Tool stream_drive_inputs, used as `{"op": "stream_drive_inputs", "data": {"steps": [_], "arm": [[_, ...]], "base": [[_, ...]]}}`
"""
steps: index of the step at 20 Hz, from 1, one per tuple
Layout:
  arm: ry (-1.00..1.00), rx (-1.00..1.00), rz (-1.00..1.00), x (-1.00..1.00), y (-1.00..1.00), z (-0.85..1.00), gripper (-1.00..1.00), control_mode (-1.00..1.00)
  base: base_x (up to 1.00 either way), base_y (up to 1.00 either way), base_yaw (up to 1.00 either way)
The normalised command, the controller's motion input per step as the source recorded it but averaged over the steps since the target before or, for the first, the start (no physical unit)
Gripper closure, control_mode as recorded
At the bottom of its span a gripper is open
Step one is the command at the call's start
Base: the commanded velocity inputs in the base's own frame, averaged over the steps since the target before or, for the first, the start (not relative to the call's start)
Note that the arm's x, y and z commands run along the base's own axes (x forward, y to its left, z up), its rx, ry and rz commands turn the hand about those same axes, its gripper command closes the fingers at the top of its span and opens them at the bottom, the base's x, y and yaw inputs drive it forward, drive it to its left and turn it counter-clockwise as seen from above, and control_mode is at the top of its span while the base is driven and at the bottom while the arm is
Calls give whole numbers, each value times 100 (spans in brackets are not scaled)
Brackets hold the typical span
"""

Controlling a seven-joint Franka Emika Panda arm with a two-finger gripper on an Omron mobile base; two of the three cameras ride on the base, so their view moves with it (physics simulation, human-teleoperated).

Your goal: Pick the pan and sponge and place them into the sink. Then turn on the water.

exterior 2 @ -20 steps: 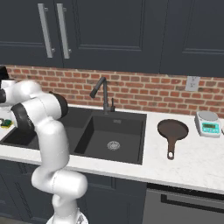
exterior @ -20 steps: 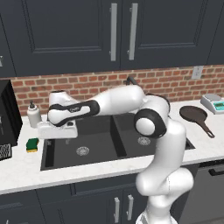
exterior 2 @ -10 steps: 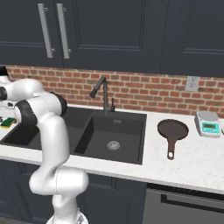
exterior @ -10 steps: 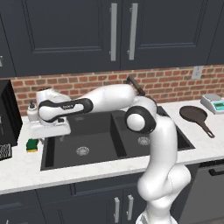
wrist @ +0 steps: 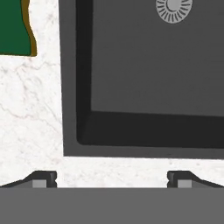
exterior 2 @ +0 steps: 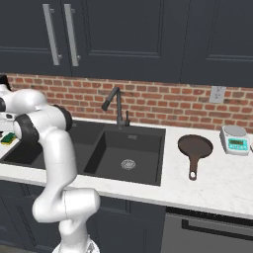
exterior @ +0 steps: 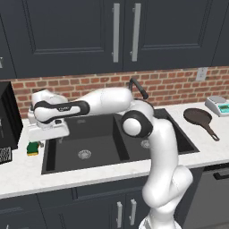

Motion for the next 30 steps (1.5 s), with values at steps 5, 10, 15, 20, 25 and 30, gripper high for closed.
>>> {"op": "stream_drive_inputs", "data": {"steps": [5,10,15,20,25,30], "arm": [[-2,0,0,0,0,-16,-100,-100],[-5,0,0,0,1,-11,-100,-100],[-14,1,0,2,2,0,-100,-100],[-10,2,0,7,3,0,-100,-100],[-3,0,0,12,11,-1,-100,-100],[0,0,0,11,15,0,-100,-100]], "base": [[0,0,0],[0,0,0],[0,0,0],[0,0,0],[0,0,0],[0,0,0]]}}
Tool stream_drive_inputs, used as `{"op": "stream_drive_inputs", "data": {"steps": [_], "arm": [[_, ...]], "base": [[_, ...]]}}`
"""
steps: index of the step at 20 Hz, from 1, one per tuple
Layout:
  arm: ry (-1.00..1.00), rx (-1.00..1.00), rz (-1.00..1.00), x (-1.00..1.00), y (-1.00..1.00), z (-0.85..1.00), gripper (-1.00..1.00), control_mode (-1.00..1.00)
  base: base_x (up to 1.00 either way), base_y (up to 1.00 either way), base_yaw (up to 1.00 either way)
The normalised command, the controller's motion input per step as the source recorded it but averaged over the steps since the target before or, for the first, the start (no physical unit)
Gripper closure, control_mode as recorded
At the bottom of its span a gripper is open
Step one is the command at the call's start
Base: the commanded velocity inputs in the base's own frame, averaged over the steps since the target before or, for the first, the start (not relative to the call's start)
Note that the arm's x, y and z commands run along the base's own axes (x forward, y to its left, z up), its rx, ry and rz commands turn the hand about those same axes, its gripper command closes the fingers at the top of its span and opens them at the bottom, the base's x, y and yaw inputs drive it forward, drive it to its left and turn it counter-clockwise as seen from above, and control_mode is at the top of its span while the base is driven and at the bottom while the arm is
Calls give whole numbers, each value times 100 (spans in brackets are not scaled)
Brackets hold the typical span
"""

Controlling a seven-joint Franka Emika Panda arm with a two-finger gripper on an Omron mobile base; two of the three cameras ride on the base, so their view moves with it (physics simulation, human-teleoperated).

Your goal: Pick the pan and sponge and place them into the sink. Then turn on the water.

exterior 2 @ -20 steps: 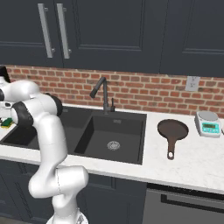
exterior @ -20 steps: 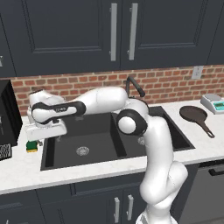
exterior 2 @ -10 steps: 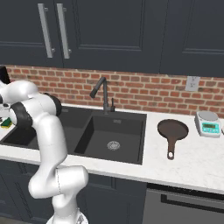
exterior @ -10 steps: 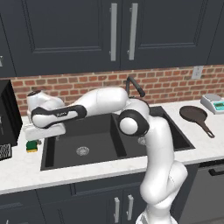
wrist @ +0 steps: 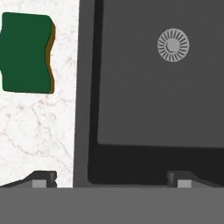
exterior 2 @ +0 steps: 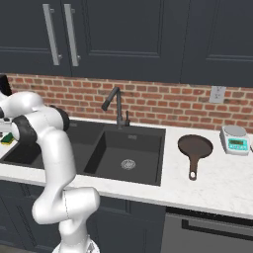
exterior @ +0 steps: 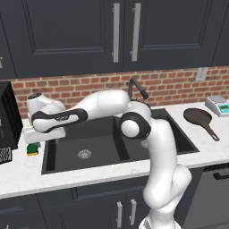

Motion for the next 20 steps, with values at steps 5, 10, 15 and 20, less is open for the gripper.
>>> {"op": "stream_drive_inputs", "data": {"steps": [5,10,15,20], "arm": [[0,0,0,13,25,-4,-100,-100],[0,0,0,15,29,-11,-100,-100],[0,0,0,24,23,-19,-100,-100],[0,0,0,18,20,-21,-100,-100]], "base": [[0,0,0],[0,0,0],[0,0,0],[0,0,0]]}}
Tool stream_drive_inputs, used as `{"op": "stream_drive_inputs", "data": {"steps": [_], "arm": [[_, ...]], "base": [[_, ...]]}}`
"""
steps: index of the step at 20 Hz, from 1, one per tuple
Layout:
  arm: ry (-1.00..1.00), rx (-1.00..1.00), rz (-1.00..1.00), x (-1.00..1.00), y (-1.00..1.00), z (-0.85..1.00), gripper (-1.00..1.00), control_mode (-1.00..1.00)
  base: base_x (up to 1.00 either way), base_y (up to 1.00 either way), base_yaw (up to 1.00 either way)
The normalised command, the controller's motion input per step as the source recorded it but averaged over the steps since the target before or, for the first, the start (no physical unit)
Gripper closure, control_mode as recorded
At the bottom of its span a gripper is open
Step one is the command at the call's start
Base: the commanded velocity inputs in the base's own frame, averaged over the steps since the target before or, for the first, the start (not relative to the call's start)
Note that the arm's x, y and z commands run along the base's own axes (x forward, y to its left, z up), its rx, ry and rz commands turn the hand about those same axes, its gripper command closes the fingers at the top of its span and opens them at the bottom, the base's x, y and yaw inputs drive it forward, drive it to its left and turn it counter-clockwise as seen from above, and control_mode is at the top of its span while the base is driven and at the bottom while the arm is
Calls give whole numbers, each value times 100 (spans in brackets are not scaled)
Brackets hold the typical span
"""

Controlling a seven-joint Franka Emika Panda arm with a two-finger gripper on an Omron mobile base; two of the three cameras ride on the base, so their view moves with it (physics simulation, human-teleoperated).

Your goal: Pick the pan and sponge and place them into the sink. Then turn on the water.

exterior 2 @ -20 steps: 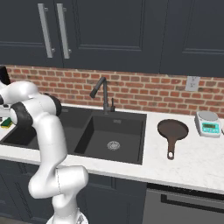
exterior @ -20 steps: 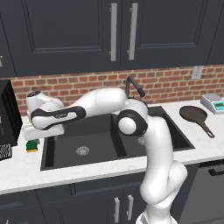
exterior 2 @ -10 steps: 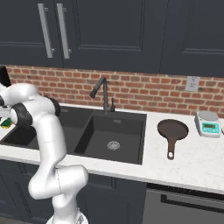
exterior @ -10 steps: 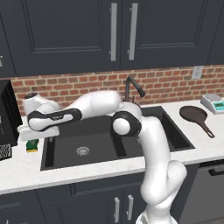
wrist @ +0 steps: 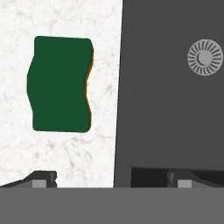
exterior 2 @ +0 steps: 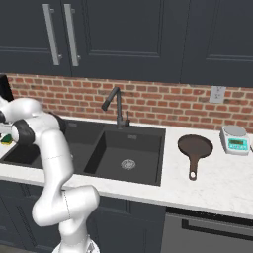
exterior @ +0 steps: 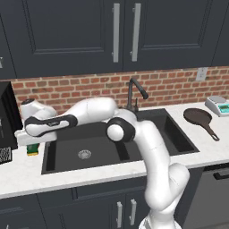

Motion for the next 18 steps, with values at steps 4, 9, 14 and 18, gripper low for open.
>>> {"op": "stream_drive_inputs", "data": {"steps": [4,9,14,18], "arm": [[0,0,0,17,21,-18,-100,-100],[0,0,0,16,21,-16,-100,-100],[0,0,0,17,10,-17,-100,-100],[0,0,0,13,7,-16,-100,-100]], "base": [[0,0,0],[0,0,0],[0,0,0],[0,0,0]]}}
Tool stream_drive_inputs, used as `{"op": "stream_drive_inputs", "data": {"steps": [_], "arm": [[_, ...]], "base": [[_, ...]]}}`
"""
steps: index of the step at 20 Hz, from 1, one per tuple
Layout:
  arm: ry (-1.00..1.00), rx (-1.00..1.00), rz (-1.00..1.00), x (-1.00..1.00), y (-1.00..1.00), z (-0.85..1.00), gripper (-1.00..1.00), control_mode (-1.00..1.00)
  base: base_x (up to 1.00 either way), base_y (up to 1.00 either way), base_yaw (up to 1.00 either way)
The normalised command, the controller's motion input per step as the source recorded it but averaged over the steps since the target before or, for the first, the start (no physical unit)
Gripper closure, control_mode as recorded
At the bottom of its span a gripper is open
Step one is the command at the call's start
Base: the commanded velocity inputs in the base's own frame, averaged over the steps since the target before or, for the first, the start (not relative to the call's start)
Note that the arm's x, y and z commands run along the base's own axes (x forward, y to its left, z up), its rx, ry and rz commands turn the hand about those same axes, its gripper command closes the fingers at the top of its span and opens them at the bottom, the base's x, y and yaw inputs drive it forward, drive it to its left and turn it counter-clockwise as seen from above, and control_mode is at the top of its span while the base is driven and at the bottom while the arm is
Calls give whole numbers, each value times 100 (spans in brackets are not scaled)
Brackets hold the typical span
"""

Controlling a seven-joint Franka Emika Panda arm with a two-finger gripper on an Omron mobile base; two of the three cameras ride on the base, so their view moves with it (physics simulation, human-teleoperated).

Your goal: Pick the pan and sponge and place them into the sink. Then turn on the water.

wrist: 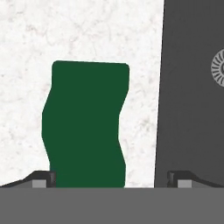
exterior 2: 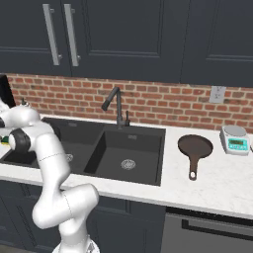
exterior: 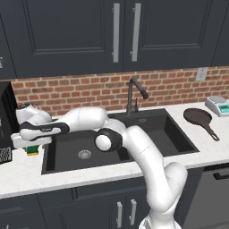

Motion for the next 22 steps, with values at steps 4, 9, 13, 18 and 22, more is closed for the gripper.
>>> {"op": "stream_drive_inputs", "data": {"steps": [4,9,13,18,22], "arm": [[0,0,0,9,9,-8,-100,-100],[0,0,0,3,8,-1,-100,-100],[0,0,0,1,8,-9,-100,-100],[0,0,0,1,5,-19,-100,-100],[0,0,0,0,0,-28,-100,-100]], "base": [[0,0,0],[0,0,0],[0,0,0],[0,0,0],[0,0,0]]}}
